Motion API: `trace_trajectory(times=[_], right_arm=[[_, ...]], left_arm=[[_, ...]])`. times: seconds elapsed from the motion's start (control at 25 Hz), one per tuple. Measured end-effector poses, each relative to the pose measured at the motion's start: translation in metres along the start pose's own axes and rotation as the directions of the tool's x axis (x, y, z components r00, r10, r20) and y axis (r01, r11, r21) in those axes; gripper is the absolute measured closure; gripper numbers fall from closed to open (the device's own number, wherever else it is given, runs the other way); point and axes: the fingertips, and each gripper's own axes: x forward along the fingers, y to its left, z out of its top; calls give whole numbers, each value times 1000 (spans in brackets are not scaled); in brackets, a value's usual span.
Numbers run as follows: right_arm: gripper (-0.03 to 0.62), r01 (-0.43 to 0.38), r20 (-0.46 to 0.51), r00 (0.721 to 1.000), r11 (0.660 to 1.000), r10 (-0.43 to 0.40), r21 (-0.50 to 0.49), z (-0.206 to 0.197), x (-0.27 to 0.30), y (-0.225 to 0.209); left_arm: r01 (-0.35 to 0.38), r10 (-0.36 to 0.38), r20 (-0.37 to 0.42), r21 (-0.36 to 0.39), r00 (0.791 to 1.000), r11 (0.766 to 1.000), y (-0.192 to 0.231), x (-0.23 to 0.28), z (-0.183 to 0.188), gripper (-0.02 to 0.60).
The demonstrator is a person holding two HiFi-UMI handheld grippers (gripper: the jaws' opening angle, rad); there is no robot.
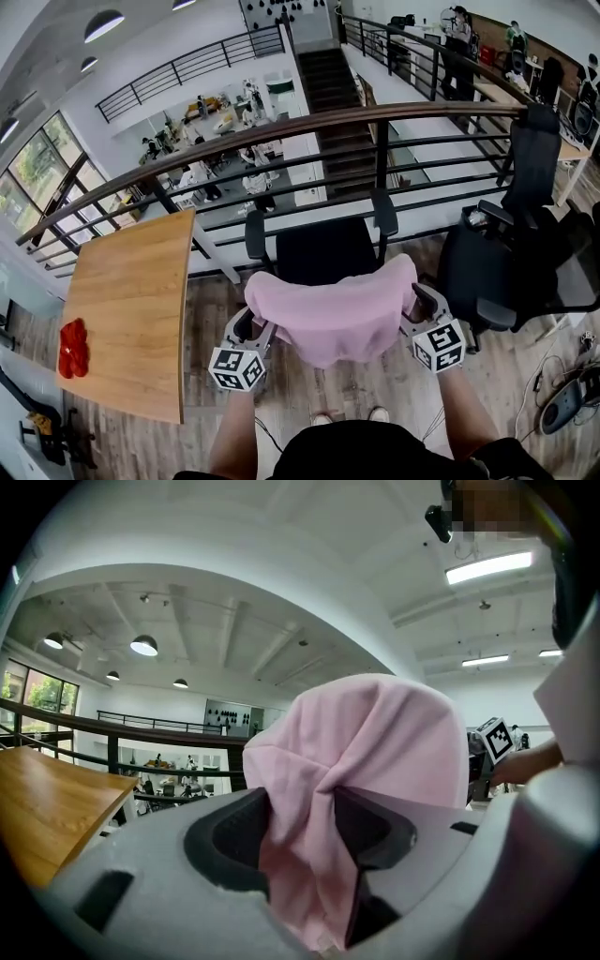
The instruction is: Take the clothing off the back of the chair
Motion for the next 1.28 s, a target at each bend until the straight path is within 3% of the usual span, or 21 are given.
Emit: trace_trajectory(times=[0.16, 0.28, 0.68, 1.28], right_arm=[[426, 10, 24, 1000, 1000, -10, -16, 6, -2, 6], [571, 45, 46, 998, 999, -45, -4, 10, -7, 5], [577, 121, 106, 987, 993, -121, 7, 36, -27, -8], [576, 187, 313, 933, 982, -174, -9, 128, -87, 13]], left_arm=[[25, -26, 6, 34, 1000, 999, -10, 0, 4, 452], [32, -32, -3, 59, 999, 998, -15, -3, 5, 536], [-5, 2, 30, 76, 1000, 997, -13, -12, 20, 549], [8, -38, 210, 141, 977, 990, -31, -74, 94, 549]])
